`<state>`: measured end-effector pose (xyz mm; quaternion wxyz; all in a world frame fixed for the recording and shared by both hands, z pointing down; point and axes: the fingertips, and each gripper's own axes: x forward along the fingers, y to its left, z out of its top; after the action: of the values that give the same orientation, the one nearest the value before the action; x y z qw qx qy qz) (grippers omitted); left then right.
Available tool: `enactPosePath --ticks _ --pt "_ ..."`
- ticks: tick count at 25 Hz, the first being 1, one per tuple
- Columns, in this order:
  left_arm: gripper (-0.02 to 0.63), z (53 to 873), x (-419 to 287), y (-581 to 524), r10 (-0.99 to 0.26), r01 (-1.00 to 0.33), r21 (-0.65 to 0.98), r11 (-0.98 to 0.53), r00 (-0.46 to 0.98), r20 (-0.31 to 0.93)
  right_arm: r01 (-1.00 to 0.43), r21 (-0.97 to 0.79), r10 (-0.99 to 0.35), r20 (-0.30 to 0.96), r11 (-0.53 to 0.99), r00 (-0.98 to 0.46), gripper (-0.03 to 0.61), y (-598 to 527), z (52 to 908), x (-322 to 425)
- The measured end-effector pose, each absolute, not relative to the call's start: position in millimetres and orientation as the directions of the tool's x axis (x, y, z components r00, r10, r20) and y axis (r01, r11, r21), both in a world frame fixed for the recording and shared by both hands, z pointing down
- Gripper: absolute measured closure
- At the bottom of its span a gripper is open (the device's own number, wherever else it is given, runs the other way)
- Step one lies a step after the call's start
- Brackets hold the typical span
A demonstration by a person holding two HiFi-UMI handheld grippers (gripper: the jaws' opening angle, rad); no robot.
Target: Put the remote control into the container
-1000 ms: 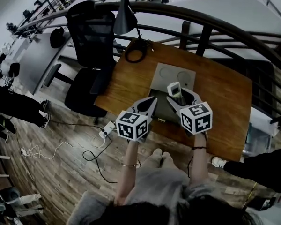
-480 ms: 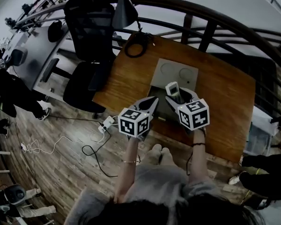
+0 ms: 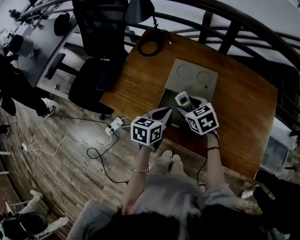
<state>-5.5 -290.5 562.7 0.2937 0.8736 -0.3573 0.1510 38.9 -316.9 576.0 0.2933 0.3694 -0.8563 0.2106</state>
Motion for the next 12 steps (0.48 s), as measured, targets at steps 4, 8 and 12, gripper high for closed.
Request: enactPosePath --ticks 4,8,12 --pt "0.611 573 -9 -288 -0.526 -0.719 0.414 -0.558 0.692 0.495 -0.716 -0.136 -0.440 0.705 0.685 -0.555 0.316 -318 597 30" --pt "0.611 581 -10 -286 -0.517 -0.724 0.428 -0.541 0.688 0.509 -0.685 -0.137 -0.384 0.741 0.715 -0.550 0.316 -318 614 25" --pt "0.611 590 -10 -284 -0.500 -0.722 0.442 -0.532 0.689 0.524 -0.661 -0.150 -0.333 0.770 0.735 -0.545 0.318 -317 628 18"
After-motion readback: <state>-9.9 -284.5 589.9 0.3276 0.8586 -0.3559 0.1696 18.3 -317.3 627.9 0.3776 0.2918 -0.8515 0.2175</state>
